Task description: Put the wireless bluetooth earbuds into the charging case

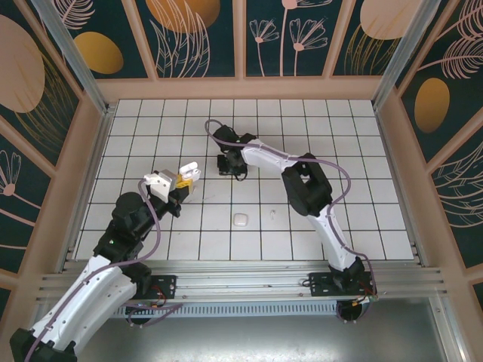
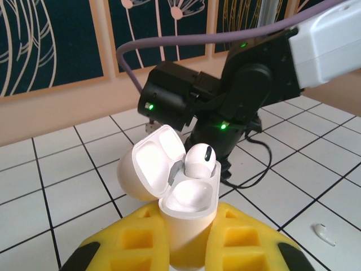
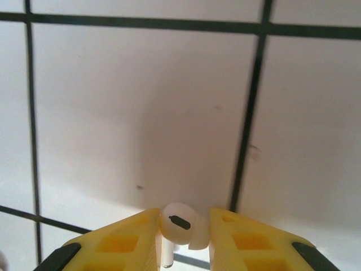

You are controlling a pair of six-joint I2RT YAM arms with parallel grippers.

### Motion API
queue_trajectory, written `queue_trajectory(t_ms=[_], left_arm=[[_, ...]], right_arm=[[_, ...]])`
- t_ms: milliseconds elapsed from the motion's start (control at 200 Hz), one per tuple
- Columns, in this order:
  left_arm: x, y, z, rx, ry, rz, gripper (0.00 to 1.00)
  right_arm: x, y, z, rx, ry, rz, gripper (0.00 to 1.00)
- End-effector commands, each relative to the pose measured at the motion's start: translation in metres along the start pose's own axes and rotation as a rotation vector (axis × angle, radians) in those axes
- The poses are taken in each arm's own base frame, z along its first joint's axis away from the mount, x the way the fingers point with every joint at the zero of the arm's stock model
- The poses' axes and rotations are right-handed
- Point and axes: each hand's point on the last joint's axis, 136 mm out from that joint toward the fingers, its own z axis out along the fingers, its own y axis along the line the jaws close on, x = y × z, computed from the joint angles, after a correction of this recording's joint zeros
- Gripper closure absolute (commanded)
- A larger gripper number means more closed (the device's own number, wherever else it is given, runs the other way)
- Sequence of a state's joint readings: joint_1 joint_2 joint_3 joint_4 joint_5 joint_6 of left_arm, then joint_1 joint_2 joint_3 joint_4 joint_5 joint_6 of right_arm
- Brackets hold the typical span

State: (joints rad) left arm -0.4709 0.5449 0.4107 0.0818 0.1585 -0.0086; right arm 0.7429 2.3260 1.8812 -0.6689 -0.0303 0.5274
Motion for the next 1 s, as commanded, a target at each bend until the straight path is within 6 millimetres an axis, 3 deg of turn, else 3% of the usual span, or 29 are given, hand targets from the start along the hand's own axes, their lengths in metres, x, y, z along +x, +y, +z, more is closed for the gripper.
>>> queue_trajectory(t_ms=[0, 145, 250, 320, 395, 601, 786, 996], left_arm=[[-0.014, -0.005, 0.002, 0.038, -0.059, -0.02, 1.0], [-0.011, -0.011, 0.011, 0.08, -0.052, -0.05, 1.0], [-0.007, -0.017, 0.02, 0.124, -0.035, -0.074, 1.0], [-0.004, -0.021, 0.026, 0.157, -0.029, -0.09, 1.0], [-0.002, -0.026, 0.033, 0.194, -0.03, -0.105, 1.0], [0.001, -0.049, 0.058, 0.309, -0.029, -0.098, 1.0], [0.0, -0.089, 0.085, 0.431, -0.009, -0.053, 1.0], [-0.004, -0.107, 0.098, 0.488, -0.06, -0.085, 1.0]], right_arm=[[0.009, -0.038, -0.01, 0.05, 0.031, -0.014, 0.74], [0.023, -0.067, -0.02, 0.0, 0.049, -0.032, 0.74], [0.039, -0.104, -0.029, 0.02, 0.081, -0.042, 0.73], [0.051, -0.117, -0.034, 0.023, 0.105, -0.063, 0.74], [0.055, -0.147, -0.043, 0.032, 0.108, -0.039, 0.73], [0.063, -0.188, -0.056, 0.047, 0.093, -0.019, 0.7], [0.067, -0.207, -0.057, 0.104, 0.089, -0.032, 0.62], [0.064, -0.2, -0.073, 0.069, 0.032, 0.0, 0.54]])
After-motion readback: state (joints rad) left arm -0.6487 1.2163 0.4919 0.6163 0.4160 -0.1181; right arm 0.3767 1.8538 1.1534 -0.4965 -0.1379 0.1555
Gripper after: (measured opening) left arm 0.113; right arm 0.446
